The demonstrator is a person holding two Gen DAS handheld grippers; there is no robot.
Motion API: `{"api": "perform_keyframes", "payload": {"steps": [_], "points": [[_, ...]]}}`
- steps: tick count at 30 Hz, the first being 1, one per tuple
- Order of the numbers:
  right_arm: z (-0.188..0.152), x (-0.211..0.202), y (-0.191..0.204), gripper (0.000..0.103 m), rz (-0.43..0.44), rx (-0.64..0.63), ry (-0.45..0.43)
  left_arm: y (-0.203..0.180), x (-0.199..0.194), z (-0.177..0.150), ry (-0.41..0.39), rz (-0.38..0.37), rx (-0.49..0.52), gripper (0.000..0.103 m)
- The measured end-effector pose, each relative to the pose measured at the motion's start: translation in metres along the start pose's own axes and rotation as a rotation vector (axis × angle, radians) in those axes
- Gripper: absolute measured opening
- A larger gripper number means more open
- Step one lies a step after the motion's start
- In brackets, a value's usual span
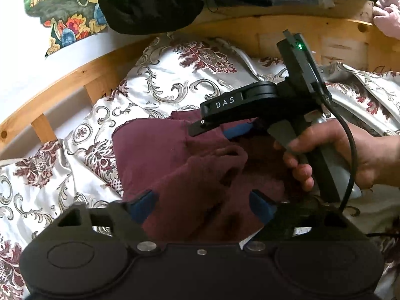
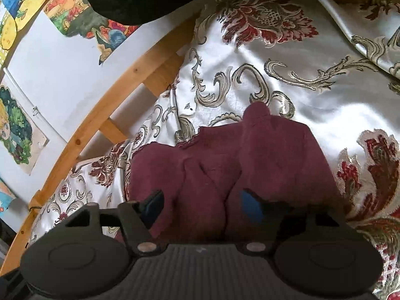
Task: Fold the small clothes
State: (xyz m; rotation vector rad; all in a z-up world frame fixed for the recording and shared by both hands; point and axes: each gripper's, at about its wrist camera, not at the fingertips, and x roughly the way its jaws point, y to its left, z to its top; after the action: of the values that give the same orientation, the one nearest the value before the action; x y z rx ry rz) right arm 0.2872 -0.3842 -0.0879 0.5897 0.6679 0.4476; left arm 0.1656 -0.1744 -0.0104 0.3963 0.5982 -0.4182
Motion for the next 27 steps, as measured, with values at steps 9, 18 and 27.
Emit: {"api": "perform_keyframes", "payload": {"steps": [9,18,27], "points": [[-0.002,0.003,-0.001,0.013,-0.022,-0.029,0.004,0.007,0.003,-0.003,0.011,-0.027,-0.042,0.04],[0.007,-0.015,0.007,0.01,-0.002,-0.072,-0.063,0.001,0.004,-0.005,0.0,-0.075,-0.039,0.027],[0.018,-0.039,0.02,0.009,-0.052,-0.172,-0.134,-0.011,0.007,-0.004,-0.041,-0.152,-0.033,0.026]]}}
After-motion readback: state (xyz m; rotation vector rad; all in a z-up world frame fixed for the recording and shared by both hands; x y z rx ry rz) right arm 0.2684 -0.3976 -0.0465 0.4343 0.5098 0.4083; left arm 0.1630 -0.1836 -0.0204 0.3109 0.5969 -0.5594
